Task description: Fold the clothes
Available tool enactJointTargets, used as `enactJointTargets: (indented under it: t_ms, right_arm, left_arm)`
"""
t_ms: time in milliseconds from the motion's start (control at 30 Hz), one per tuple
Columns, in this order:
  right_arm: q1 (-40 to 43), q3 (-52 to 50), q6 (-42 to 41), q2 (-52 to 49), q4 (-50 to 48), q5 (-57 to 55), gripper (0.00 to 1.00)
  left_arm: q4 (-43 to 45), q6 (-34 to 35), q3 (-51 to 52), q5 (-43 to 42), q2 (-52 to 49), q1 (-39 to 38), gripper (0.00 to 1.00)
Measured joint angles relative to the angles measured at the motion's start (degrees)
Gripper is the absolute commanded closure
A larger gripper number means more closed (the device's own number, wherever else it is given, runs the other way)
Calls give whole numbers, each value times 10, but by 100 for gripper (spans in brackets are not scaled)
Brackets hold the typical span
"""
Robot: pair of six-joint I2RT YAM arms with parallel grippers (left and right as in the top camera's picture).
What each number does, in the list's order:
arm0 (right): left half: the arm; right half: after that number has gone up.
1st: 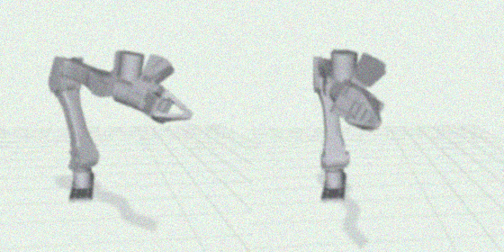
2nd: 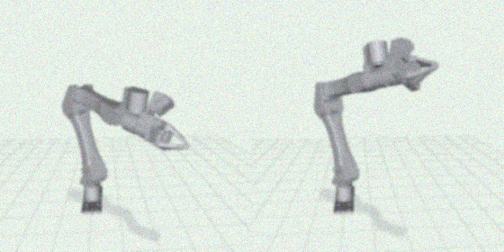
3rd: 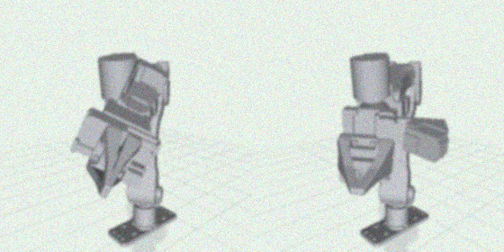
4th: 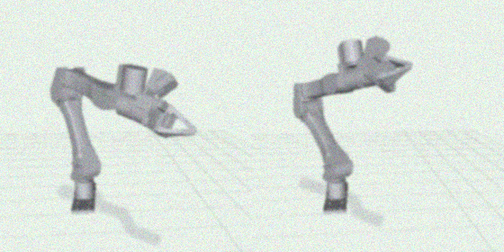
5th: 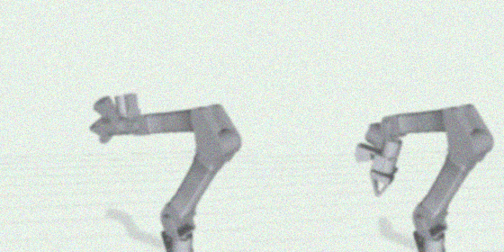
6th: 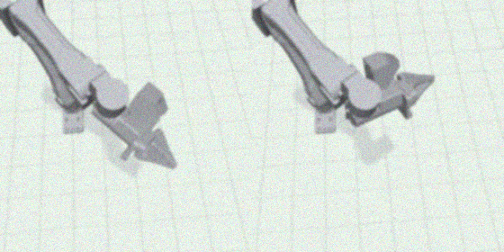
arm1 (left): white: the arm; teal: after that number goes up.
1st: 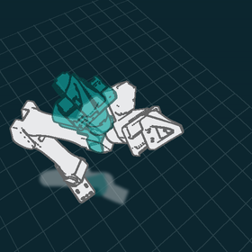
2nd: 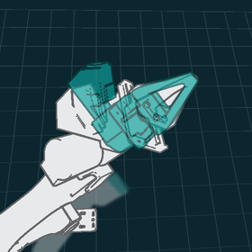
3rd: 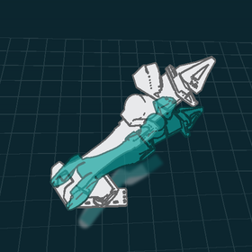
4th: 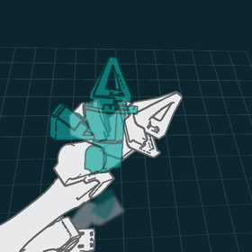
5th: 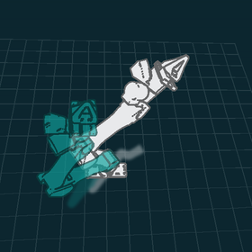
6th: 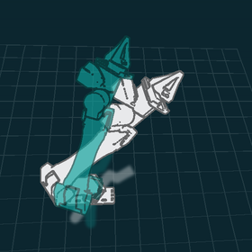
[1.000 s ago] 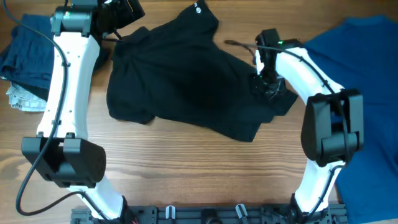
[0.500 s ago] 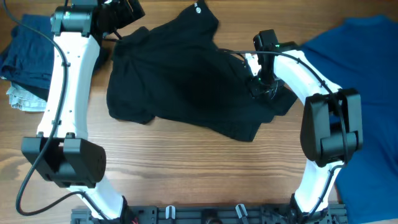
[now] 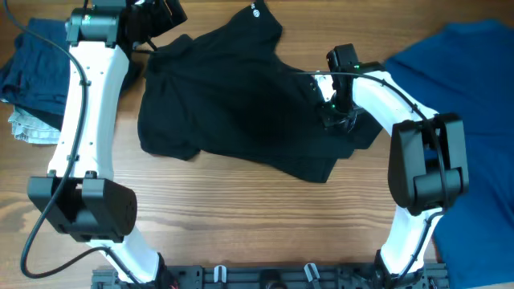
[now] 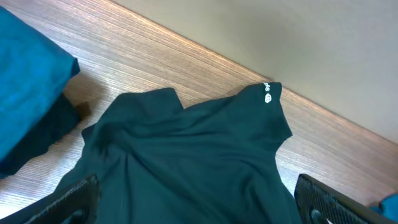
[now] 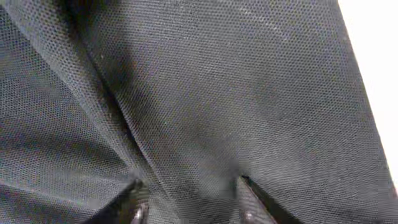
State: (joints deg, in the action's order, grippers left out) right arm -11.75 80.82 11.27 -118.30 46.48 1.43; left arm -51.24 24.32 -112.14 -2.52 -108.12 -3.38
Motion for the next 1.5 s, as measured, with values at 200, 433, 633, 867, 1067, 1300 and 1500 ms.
enactJointTargets:
  t_ms: [200, 433, 633, 867, 1067, 1300, 1500]
  right_arm:
    - [1, 0, 6, 0, -7, -3, 89]
    - [0, 0, 6, 0, -5, -30, 79]
    - [0, 5, 7, 0, -11, -37, 96]
    - [0, 8, 6, 0, -25, -78, 96]
    - [1, 43, 10, 0, -94, -172, 96]
    - [33, 44, 50, 0, -233, -165, 96]
    - [78, 42, 84, 0, -328, -89, 90]
  left_arm:
    - [0, 0, 0, 0, 0, 0, 0]
    - [0, 0, 0, 0, 0, 0, 0]
    - [0, 0, 0, 0, 0, 0, 0]
    - [0, 0, 0, 0, 0, 0, 0]
    - [0, 0, 0, 0, 0, 0, 0]
    - [0, 0, 0, 0, 0, 0, 0]
    - [0, 0, 0, 0, 0, 0, 0]
